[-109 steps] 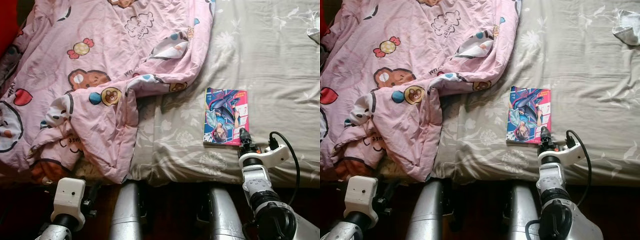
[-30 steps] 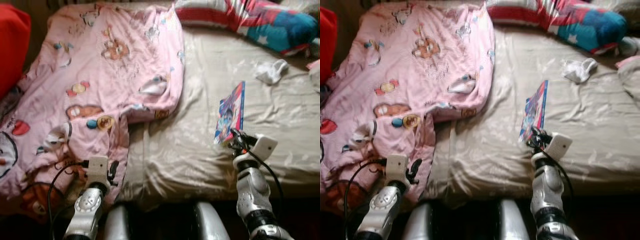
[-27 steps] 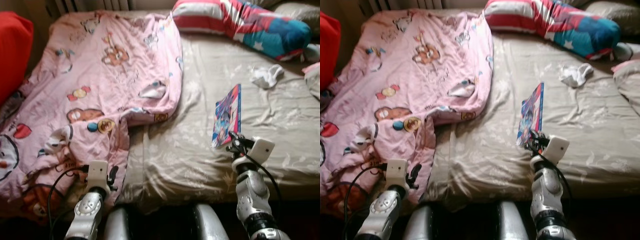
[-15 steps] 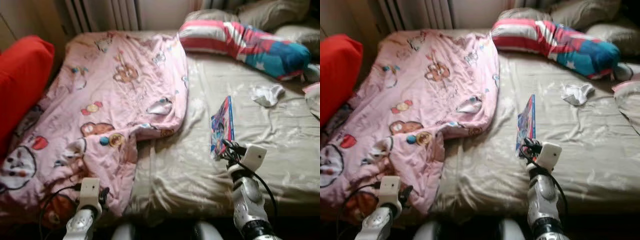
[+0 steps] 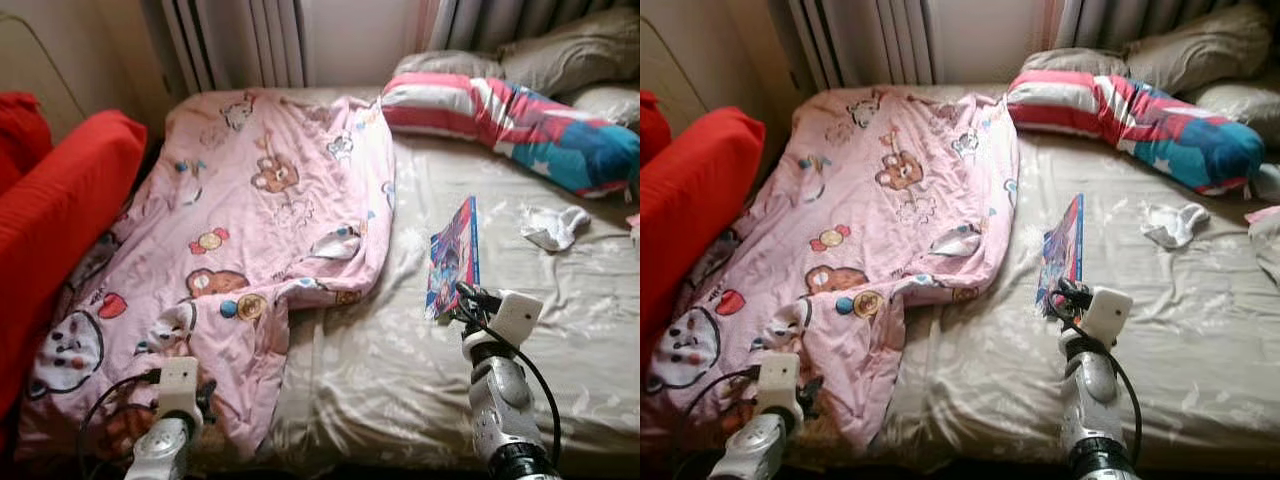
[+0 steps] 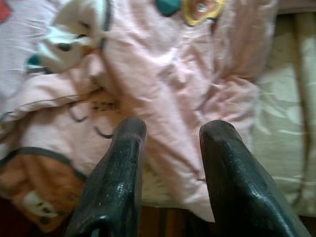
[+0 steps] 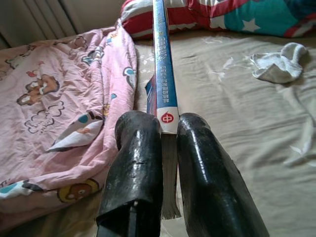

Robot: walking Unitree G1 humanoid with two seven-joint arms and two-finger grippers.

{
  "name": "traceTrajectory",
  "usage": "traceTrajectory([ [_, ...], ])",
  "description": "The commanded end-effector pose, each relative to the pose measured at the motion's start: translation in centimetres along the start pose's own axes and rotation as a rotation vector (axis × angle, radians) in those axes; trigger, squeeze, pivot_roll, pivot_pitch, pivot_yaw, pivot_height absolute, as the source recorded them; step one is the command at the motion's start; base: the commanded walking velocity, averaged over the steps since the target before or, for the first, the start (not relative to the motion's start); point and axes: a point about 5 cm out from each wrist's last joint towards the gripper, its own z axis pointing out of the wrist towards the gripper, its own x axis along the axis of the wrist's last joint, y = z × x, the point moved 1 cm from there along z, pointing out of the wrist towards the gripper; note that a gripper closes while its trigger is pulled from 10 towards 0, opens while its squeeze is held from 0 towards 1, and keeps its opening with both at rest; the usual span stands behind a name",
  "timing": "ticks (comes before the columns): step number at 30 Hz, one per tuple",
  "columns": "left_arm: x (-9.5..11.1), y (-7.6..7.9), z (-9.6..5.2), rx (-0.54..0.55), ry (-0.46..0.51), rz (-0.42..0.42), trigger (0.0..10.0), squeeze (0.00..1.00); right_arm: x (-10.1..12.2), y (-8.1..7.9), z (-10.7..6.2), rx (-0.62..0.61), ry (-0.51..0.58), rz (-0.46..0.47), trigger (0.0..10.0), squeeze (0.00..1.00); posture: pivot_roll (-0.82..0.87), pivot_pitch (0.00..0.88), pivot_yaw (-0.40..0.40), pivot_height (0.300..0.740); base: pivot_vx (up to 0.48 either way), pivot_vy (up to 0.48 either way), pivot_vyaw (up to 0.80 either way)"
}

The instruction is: Clean up the room

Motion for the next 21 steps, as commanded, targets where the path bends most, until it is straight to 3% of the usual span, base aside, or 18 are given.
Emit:
traceTrajectory([
  [1,-1.25,-0.23,-0.4,0.009,-0.046,0.002,10.0,0.0,0.75,-0.48,0.24,0.014,0.03,0.003,10.0,0.0,-0.05,0.101,0.02,0.74,0.0,-0.281,0.0],
  [5,-1.48,-0.21,-0.5,0.009,-0.047,-0.002,10.0,0.0,0.82,-0.68,0.36,0.014,0.027,0.018,10.0,0.0,-0.05,0.112,0.017,0.74,0.0,-0.313,0.0],
  [10,-2.04,-0.35,-0.76,0.016,-0.06,-0.005,10.0,0.0,0.83,-0.83,0.41,0.017,0.023,0.018,10.0,0.0,-0.05,0.12,0.016,0.74,0.0,-0.366,-0.78],
  [21,-2.16,-0.43,-0.85,0.016,-0.056,-0.007,10.0,0.0,0.83,-0.93,0.27,0.015,0.026,0.006,10.0,0.0,-0.05,0.137,0.019,0.74,0.0,-0.386,0.0],
])
